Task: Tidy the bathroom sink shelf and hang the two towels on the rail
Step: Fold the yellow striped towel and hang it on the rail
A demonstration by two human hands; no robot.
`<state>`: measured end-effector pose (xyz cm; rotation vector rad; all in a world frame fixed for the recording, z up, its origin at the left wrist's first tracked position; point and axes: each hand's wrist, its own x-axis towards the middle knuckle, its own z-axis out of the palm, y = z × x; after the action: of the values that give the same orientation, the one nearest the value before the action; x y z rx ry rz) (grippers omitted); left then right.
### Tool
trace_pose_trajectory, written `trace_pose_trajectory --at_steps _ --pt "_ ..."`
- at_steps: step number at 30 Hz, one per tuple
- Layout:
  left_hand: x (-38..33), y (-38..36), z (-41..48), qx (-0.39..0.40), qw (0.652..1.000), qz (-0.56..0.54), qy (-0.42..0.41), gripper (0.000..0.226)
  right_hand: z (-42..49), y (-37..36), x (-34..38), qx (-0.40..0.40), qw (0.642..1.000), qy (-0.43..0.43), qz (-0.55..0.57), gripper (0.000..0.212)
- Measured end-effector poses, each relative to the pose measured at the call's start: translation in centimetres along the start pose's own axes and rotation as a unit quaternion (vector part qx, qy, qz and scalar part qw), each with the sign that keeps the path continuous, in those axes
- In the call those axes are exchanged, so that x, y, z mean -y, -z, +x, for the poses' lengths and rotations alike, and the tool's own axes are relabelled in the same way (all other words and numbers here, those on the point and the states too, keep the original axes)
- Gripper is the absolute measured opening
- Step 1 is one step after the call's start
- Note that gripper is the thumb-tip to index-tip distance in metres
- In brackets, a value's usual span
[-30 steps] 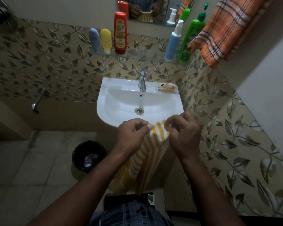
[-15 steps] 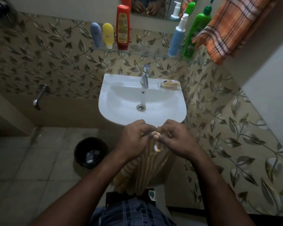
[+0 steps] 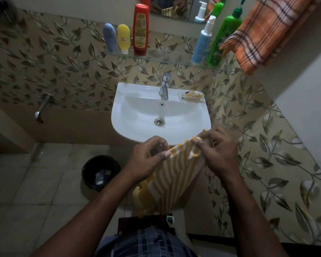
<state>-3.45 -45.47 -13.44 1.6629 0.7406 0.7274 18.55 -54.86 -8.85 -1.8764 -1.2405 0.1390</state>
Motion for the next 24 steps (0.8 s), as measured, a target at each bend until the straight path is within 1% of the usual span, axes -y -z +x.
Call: trace_pose_trajectory --at_steps 3,6,9,12,15,18,20,22,24 --pt "-0.3 0.2 0.0 -0.016 0.999 0.019 -0.030 0.014 0.1 0.1 0.1 -0.018 1.000 0.000 -0.004 0.012" --pt "-0.4 0.4 0.1 -0.016 0.997 0.070 -0.041 0.018 0.0 0.3 0.4 -0.038 0.999 0.006 -0.012 0.012" --pt "0.2 0.6 0.2 -0.003 0.994 0.108 -0.008 0.023 0.0 0.7 0.5 -0.064 0.998 0.017 -0.013 0.011" --pt "0.7 0.7 0.1 0.011 0.997 0.077 0.023 0.025 0.2 1.2 0.2 -0.075 0.997 0.018 -0.019 0.011" --pt "0.5 0.4 0.1 -0.032 0.998 0.045 0.016 0.021 0.2 1.1 -0.2 -0.083 0.996 0.016 -0.035 0.011" --pt "-0.2 -0.2 0.2 -0.077 0.996 0.038 -0.002 0.015 0.0 1.0 -0.3 -0.097 0.994 0.018 -0.047 0.011" --pt "-0.8 -0.4 0.3 -0.107 0.992 0.067 -0.020 0.014 -0.2 0.8 -0.3 -0.112 0.992 0.023 -0.058 0.010" --pt "-1.1 -0.7 0.4 -0.140 0.982 0.120 -0.043 0.015 -0.4 0.5 -0.2 -0.124 0.990 0.022 -0.064 0.011" --pt "-1.3 -0.7 0.5 -0.161 0.974 0.152 -0.053 0.019 -0.5 0.2 -0.3 -0.125 0.990 0.014 -0.061 0.011"
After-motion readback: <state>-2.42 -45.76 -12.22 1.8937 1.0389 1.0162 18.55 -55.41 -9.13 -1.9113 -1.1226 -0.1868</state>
